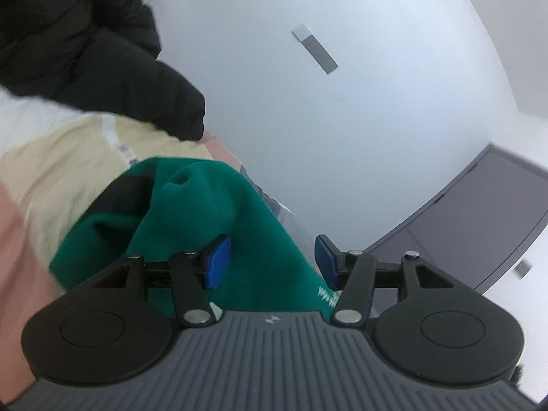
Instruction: Fold large clothes
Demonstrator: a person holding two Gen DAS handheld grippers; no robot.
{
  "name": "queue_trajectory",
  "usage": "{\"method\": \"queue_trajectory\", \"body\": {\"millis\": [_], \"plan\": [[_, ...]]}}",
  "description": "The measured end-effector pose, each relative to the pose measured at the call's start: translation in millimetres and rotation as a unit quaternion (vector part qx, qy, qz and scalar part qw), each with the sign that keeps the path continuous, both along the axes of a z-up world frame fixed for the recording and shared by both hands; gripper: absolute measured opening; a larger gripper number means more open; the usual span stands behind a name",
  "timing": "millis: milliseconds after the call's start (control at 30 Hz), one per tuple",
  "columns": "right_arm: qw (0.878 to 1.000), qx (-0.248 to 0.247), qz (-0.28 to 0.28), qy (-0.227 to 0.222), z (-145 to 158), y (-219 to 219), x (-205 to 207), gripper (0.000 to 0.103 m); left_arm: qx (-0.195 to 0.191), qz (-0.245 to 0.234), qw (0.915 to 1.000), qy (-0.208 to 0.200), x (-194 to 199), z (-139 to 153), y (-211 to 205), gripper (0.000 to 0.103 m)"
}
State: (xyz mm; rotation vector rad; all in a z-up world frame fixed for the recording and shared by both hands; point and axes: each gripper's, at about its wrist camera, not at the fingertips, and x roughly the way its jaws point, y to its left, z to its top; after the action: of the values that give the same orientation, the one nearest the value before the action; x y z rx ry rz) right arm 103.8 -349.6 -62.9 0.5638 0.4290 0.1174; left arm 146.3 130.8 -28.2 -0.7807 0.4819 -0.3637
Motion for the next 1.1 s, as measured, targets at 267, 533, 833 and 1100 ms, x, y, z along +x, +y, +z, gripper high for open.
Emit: {"method": "queue_trajectory", "body": {"millis": [267, 533, 833, 1100], "plan": [[0.997, -0.073, 0.008, 0.005, -16.3, 4.3, 29.3, 0.054, 0.089, -0.005, 0.9957, -0.024, 39.7, -8.0, -26.7, 0.063], [0.994, -0.104, -0.010, 0.026, -46.3, 12.0, 59.1, 0.054, 0.091, -0.008, 0.9954, 0.030, 81.3, -53.2, -39.1, 0.063], [0.991, -0.125, -0.015, 0.035, -57.1, 14.6, 80.3, 0.054, 0.126, -0.010, 0.9919, 0.013, 78.0, -45.6, -41.8, 0.066], [0.991, -0.118, -0.066, 0.023, -22.8, -7.7, 37.6, 0.083, 0.175, 0.048, 0.9831, -0.020, 29.4, -6.4, -15.8, 0.075]]}}
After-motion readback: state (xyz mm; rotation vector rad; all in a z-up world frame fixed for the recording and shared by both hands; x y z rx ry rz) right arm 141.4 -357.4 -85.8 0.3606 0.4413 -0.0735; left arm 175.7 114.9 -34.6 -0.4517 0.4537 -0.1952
